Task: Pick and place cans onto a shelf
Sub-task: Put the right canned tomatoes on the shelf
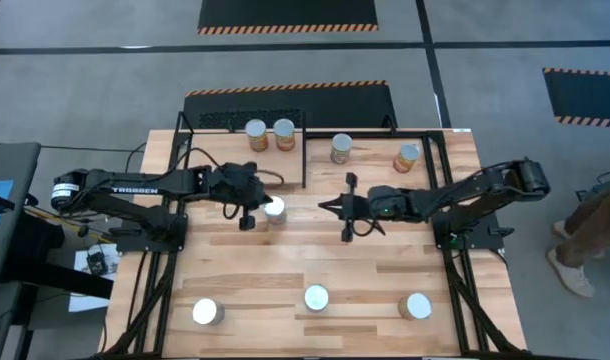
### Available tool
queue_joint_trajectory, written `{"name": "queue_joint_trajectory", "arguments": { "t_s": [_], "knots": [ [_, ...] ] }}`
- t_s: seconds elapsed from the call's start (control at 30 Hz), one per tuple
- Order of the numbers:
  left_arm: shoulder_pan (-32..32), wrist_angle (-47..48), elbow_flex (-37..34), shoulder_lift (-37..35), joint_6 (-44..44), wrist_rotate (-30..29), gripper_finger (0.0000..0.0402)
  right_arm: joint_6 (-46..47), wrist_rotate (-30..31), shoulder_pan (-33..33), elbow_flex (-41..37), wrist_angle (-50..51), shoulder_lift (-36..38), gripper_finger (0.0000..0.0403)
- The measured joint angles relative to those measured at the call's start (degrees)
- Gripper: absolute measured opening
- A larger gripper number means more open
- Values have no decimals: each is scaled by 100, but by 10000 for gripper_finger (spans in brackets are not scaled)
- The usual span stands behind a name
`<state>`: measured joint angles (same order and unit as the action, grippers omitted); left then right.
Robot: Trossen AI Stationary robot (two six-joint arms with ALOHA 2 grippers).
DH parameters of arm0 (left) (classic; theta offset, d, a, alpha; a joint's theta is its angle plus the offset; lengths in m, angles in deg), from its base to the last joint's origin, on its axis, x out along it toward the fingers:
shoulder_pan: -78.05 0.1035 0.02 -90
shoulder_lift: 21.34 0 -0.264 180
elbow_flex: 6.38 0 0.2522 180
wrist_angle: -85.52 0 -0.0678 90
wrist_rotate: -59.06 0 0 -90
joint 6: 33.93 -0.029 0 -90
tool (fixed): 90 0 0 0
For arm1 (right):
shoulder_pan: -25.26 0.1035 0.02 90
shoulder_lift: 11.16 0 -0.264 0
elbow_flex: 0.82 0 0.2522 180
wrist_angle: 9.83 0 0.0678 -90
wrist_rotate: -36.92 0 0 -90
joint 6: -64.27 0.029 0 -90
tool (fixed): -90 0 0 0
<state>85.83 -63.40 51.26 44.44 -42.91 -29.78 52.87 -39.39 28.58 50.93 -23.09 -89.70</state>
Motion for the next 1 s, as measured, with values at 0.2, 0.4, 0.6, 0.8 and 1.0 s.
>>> {"name": "queue_joint_trajectory", "arguments": {
  "t_s": [0.2, 0.4, 0.6, 0.8, 1.0],
  "knots": [
    [-464, 75, 12, 260, 278, -481, 58, -90, 14, 47, -48, -2, 68, 10],
    [-600, -9, 11, 932, 180, -1156, 100, -95, 0, 45, -52, -2, 54, 16],
    [-598, -382, 33, 1363, -43, -1193, 112, -107, -11, 45, -52, 20, 54, 18],
    [-598, -372, 94, 1392, -109, -1254, 112, -107, -10, 45, -52, 118, 51, 12],
    [-594, -35, 434, 1395, -203, -1265, 113, -89, -11, 45, -52, 120, 50, 19]
  ]
}}
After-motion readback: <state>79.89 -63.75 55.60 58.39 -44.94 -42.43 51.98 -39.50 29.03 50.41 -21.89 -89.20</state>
